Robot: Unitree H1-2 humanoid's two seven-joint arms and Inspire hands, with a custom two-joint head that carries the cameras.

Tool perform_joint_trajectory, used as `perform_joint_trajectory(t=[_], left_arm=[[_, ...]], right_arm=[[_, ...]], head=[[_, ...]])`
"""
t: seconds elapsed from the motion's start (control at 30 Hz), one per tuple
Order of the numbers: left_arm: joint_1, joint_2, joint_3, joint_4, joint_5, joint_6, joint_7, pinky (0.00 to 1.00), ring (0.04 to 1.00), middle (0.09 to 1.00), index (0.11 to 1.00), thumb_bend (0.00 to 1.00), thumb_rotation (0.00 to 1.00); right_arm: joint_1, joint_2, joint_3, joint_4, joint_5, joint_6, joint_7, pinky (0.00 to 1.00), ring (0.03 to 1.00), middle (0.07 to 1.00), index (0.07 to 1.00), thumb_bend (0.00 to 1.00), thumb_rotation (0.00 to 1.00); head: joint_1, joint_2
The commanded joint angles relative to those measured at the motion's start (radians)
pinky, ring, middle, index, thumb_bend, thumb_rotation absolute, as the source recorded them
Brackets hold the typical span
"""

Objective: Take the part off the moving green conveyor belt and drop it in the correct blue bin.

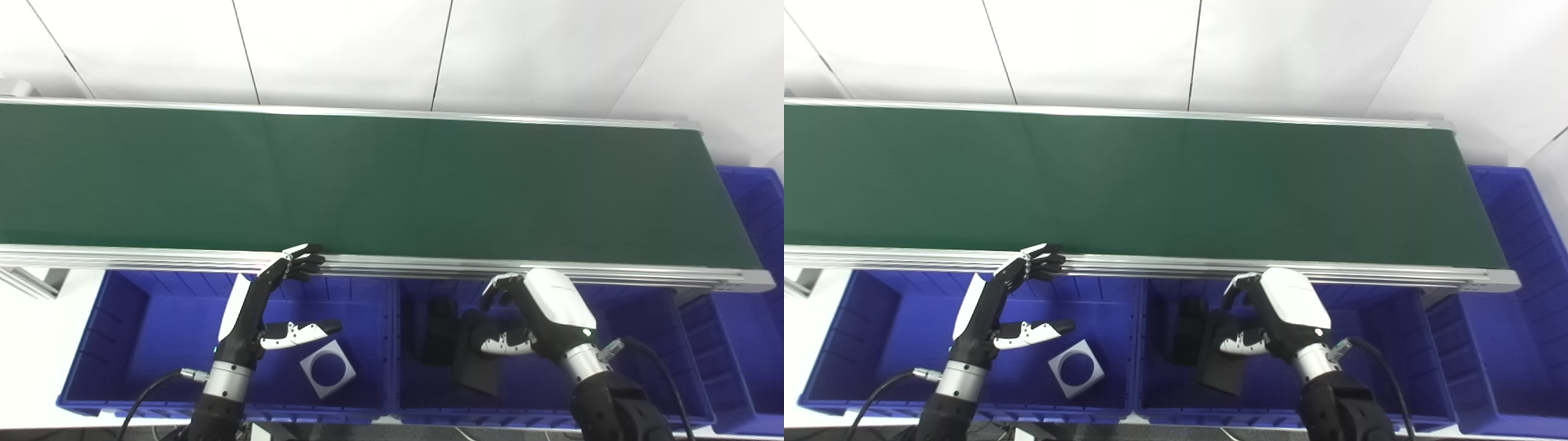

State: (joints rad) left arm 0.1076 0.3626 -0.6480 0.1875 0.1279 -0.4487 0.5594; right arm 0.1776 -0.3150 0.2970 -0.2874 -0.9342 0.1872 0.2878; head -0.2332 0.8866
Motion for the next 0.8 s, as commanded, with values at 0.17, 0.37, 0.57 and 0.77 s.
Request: perform_joint_trajectory(t=[0.17,0.37,0.57,0.77], left_arm=[[0.009,-0.002,0.022,-0.027,0.001,-0.021,-0.026,0.63,0.681,0.724,0.77,0.85,0.45],[0.018,-0.005,0.032,-0.031,0.001,-0.021,-0.037,0.63,0.681,0.724,0.768,0.85,0.46],[0.021,-0.002,0.036,-0.029,0.001,-0.021,-0.059,0.64,0.684,0.729,0.767,0.86,0.46],[0.029,-0.011,0.054,-0.03,-0.003,-0.021,-0.091,0.64,0.689,0.735,0.771,0.87,0.46]], right_arm=[[0.031,0.05,0.006,-0.067,-0.096,0.042,-0.02,1.0,0.998,0.96,0.896,0.83,0.44],[0.08,0.132,-0.02,-0.051,0.067,-0.049,-0.154,1.0,1.0,1.0,0.934,0.83,0.42],[0.117,0.217,-0.057,0.021,0.424,-0.222,-0.234,0.69,0.822,0.906,0.927,0.79,0.38],[0.141,0.241,-0.08,0.053,0.69,-0.298,-0.204,0.76,0.847,0.893,0.939,0.83,0.4]], head=[[0.009,-0.01],[0.016,-0.011],[0.028,-0.013],[0.03,-0.012]])
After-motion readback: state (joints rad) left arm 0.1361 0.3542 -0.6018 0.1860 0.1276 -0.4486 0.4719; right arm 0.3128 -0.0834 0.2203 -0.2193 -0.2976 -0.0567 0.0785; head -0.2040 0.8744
